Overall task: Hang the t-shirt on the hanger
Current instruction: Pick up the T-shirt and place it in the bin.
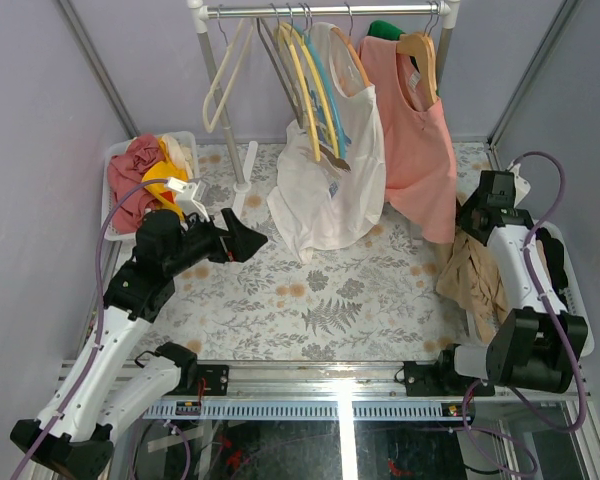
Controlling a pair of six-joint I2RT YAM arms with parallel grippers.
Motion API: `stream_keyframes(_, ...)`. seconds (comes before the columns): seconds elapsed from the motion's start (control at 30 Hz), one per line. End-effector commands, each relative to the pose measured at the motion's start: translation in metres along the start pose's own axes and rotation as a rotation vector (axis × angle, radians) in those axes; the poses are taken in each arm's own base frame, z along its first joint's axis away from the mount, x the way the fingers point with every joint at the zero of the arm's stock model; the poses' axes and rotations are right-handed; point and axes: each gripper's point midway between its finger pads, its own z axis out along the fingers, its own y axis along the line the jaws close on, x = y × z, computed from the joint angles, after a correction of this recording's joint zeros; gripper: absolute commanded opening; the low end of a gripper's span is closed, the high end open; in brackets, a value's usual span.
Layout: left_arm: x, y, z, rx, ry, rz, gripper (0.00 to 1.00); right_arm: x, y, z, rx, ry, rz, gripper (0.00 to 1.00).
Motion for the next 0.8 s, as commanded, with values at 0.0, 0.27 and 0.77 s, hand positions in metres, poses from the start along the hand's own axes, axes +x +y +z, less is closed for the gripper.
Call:
stream_keyframes(0.0,-0.007,-0.003,-0.004,-0.004,-0.018,0.034,1.0,-0.032,0.008,0.004,-0.002,-0.09,0.015,0.57)
stream_keyframes(0.27,-0.005,-0.002,-0.001,-0.004,0.002,0.031,1.0,-0.039,-0.02,0.012,0.144,-0.119,0.004,0.51)
stream_keyframes(0.77,-0.005,-0.01,-0.002,0.024,0.042,0.03,1.0,-0.07,-0.006,-0.033,-0.026,-0.225,0.053,0.0)
